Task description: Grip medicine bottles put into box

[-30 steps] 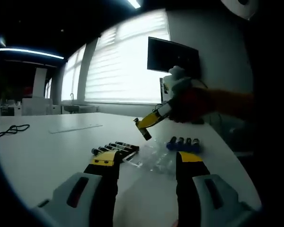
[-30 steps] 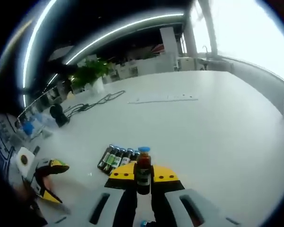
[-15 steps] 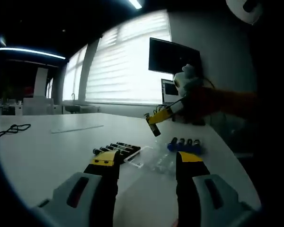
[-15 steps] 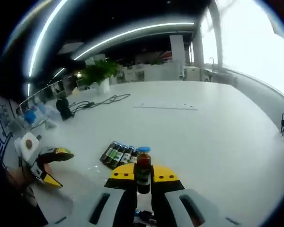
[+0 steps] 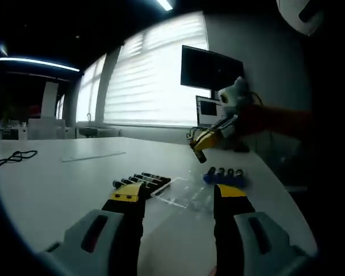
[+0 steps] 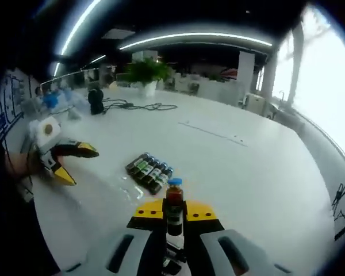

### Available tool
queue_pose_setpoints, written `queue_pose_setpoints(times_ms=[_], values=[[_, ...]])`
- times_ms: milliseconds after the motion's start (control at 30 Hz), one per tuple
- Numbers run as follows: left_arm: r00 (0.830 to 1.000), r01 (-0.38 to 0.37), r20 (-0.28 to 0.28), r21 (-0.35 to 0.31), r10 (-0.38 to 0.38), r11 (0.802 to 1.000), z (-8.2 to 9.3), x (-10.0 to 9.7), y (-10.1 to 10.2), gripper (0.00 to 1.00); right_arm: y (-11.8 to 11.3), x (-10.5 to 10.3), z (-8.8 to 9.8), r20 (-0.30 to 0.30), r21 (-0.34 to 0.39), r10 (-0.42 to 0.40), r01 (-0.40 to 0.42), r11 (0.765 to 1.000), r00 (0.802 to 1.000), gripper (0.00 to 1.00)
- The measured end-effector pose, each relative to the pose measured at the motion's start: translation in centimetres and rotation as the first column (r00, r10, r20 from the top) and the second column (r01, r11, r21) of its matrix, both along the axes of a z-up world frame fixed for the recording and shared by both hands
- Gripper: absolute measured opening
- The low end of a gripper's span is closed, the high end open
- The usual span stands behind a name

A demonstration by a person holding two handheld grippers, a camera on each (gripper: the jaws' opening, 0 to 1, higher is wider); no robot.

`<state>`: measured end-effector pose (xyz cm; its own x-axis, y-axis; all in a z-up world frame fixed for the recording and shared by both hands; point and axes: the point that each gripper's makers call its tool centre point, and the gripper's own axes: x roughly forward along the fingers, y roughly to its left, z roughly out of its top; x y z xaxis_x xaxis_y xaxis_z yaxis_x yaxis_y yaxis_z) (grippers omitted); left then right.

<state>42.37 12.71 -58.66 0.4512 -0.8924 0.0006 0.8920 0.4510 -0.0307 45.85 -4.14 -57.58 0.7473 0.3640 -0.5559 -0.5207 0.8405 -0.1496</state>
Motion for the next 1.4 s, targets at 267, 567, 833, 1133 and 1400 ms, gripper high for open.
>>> queue_pose_setpoints(times_ms=[267,567,833,1133,1400], values=[[1.0,-0.003,0.003,-0.001,0.003,1.0,0.1,0.0,0.0,0.4,-0.7,-0.7,-0.8,0.016,-0.204,0.115,-0.11,0.973,0.993,0.06],[1.0,-0.005,0.004,0.004,0.005,1.0,0.0,0.0,0.0,0.4,-0.3,-0.9,-1.6,-0.003,-0.412,0.245,-0.224,0.883,0.97,0.06],[1.0,-0.005,0.002,0.006,0.005,1.0,-0.1,0.0,0.1,0.4,0.6,-1.1,-2.4,-0.041,-0.588,0.382,-0.331,0.738,0.923,0.07],[1.0,-0.011,0.001,0.004,0.011,1.0,-0.1,0.1,0.2,0.4,1.1,-1.5,-3.4,-0.095,-0.618,0.445,-0.404,0.675,0.89,0.07],[1.0,-0.008,-0.001,0.002,0.008,1.0,0.0,0.1,0.1,0.4,1.2,-1.8,-4.0,-0.129,-0.623,0.466,-0.437,0.649,0.876,0.06]])
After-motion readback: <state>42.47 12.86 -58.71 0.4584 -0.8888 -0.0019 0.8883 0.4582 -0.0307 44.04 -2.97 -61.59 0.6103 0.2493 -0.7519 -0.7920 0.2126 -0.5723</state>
